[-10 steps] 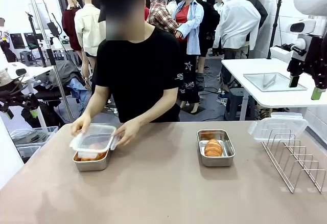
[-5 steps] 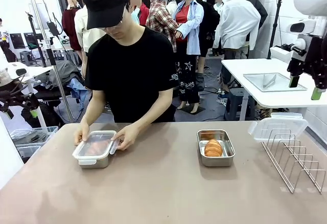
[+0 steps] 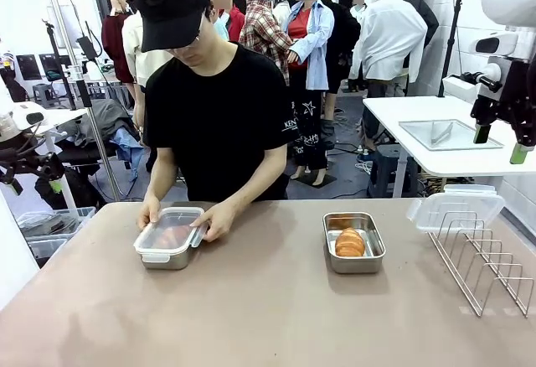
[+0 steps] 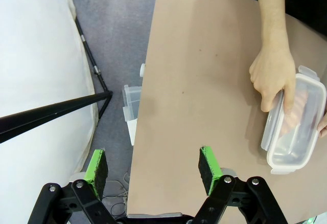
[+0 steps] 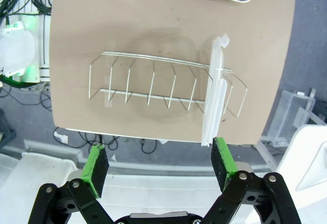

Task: Place the bread in airtight containers.
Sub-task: Pick up one Airtight Container lid and hand it to the human.

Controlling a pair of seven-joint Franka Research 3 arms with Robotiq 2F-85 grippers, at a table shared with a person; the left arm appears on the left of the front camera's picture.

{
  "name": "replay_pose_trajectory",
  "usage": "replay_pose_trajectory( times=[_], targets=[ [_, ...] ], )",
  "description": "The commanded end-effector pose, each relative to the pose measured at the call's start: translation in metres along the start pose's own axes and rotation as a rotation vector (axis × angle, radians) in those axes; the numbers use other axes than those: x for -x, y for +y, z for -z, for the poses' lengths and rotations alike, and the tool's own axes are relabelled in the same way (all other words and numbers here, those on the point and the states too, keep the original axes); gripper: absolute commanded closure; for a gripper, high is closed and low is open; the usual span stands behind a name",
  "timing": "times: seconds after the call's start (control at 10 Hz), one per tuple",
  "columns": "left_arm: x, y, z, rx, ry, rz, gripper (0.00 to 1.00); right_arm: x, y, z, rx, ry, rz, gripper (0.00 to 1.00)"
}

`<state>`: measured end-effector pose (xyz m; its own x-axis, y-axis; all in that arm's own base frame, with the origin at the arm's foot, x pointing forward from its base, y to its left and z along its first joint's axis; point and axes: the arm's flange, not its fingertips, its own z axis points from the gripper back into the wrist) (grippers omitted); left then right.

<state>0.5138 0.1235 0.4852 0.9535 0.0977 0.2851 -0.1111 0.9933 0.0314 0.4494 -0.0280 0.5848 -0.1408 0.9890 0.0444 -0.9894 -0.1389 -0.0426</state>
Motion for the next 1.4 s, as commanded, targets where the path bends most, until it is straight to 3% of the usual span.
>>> replay_pose_trajectory(
  times=[0.0, 1.3],
  targets=[
    [-0.0001, -0.0003, -0.0014, -0.011, -0.001, -0.006, 0.08, -0.0014, 0.0008, -0.0007, -0.010, 0.003, 0.005, 0.00],
    [-0.0001, -0.0003, -0.0014, -0.011, -0.001, -0.006, 0.08, -0.0014, 0.0008, -0.0007, -0.010, 0.003, 0.005, 0.00]
  ],
)
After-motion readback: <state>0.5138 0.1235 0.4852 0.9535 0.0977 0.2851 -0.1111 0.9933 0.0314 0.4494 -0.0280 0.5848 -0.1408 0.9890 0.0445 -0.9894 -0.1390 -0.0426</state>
